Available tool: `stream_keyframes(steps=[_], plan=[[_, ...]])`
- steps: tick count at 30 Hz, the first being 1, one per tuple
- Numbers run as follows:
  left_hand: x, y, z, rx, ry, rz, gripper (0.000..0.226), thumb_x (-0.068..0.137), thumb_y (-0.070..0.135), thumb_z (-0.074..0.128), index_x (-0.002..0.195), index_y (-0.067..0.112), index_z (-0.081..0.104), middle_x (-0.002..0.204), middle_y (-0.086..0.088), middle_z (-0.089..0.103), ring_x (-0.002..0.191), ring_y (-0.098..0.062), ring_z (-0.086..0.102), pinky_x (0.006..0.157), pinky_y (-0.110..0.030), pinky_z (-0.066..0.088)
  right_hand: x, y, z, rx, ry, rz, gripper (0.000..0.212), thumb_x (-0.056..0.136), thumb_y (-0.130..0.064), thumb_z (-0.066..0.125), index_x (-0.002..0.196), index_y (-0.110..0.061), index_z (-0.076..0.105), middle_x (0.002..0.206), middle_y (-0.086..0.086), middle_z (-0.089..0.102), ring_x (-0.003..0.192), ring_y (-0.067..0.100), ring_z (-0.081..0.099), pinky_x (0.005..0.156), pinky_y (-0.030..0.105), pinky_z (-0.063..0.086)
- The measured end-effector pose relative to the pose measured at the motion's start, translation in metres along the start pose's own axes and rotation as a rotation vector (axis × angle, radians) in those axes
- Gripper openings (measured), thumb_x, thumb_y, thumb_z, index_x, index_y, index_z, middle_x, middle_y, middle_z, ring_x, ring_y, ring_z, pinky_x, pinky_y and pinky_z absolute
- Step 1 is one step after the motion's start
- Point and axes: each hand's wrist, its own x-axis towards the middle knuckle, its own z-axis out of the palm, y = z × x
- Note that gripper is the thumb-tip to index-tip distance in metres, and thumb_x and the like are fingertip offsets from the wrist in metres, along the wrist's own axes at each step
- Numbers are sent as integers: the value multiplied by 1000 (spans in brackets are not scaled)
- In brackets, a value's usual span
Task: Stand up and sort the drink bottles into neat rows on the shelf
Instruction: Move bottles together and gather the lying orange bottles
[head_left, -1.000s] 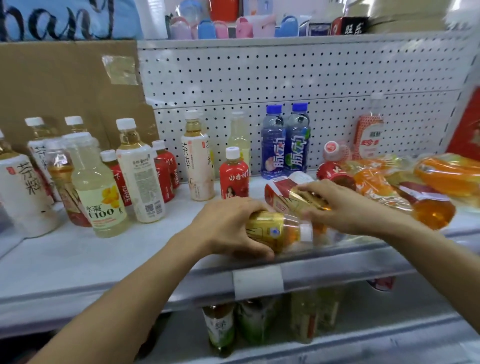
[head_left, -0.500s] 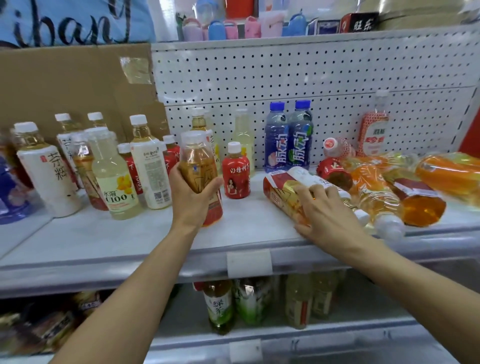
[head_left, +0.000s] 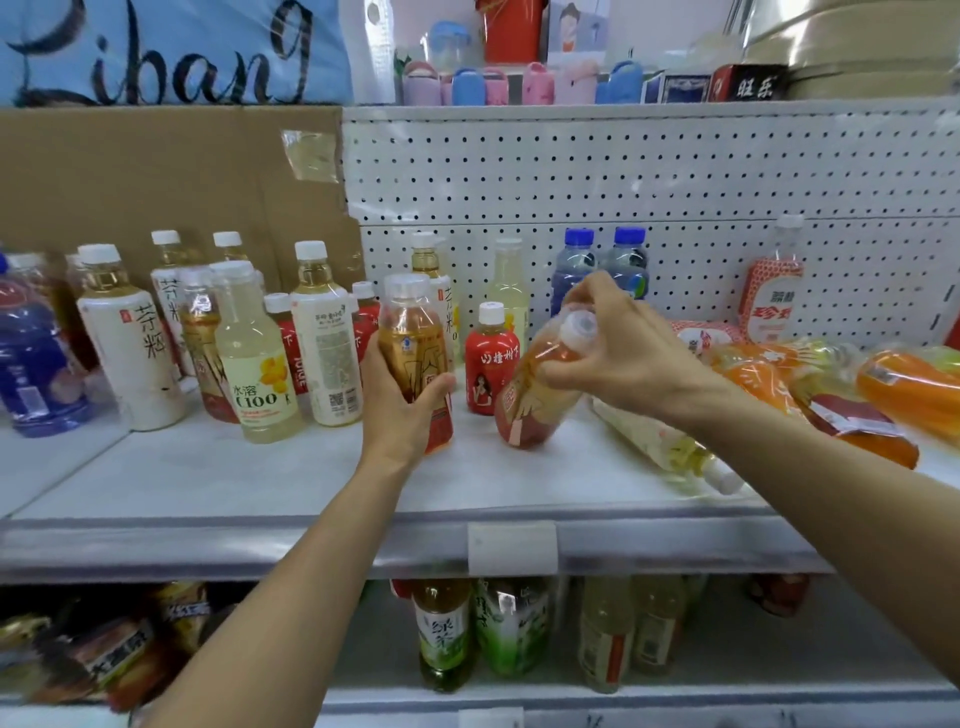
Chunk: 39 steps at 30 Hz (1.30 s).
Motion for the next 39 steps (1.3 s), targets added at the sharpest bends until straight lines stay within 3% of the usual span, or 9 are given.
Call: stream_keyframes(steps=[6, 14, 17, 22, 24, 28, 34, 36, 39], plan=[[4, 1, -1, 17, 17, 30, 91, 85, 23, 75, 154, 32, 16, 151, 3, 33, 136, -9, 33, 111, -35, 30, 59, -1, 25, 233, -24, 65, 58, 80, -30, 76, 126, -13, 45, 99, -3, 60, 91, 12, 61, 69, 19, 51], [3, -7, 0, 111, -2, 74, 101, 92, 20, 66, 154, 39, -10, 164, 11, 1, 151, -18, 9, 120, -55, 20, 79, 7, 50, 277, 4, 78, 63, 83, -41, 73, 134, -15, 44, 115, 0, 61, 102, 14, 60, 82, 29, 56], [-5, -4, -1, 181, 9, 240, 100, 92, 15, 64, 155, 37, -11, 163, 15, -10, 152, -11, -5, 122, -49, 13, 66, 10, 57, 308, 30, 73, 57, 89, -38, 66, 137, -18, 42, 123, -1, 61, 106, 10, 56, 72, 13, 45], [-11, 4, 4, 432, 64, 594, 86, 90, 14, 69, 157, 10, 16, 166, -4, 5, 153, -14, -3, 125, -36, 4, 40, 34, 36, 208, -119, 73, 48, 96, -23, 58, 142, -20, 45, 133, -1, 59, 115, 10, 55, 99, 29, 44], [-16, 14, 12, 438, -25, 707, 79, 89, 13, 68, 155, 12, 24, 164, -3, 15, 153, -14, 5, 124, -37, 9, 30, 49, 16, 148, -133, 97, 39, 96, -25, 59, 134, -21, 56, 125, -5, 63, 112, 10, 57, 93, 26, 43], [-33, 44, 45, 415, -399, 862, 70, 88, 14, 67, 150, 19, 35, 158, 4, 30, 148, -5, 18, 120, -18, 14, 22, 88, -26, -9, -140, 196, 36, 94, -29, 61, 129, -22, 59, 123, -5, 62, 107, 11, 57, 93, 31, 46], [-36, 67, 122, 711, -818, 983, 87, 89, 2, 59, 157, 31, 11, 165, 10, 4, 151, -10, -2, 124, -37, 8, 26, 144, -41, -229, -259, 339, 45, 93, -35, 61, 133, -15, 54, 129, 8, 60, 112, 23, 58, 96, 38, 50], [-31, 72, 141, 842, -920, 986, 83, 89, 14, 65, 156, 30, 18, 165, 8, 9, 151, -11, 2, 123, -39, 5, 29, 156, -35, -316, -310, 351, 42, 93, -40, 59, 124, -12, 56, 121, 10, 64, 103, 24, 60, 88, 35, 51], [-25, 73, 158, 899, -968, 942, 80, 81, 19, 76, 149, 27, 34, 156, 5, 32, 145, -16, 24, 120, -38, 18, 38, 168, -28, -349, -387, 373, 44, 91, -55, 54, 108, -13, 56, 105, 5, 64, 88, 20, 58, 74, 31, 47]])
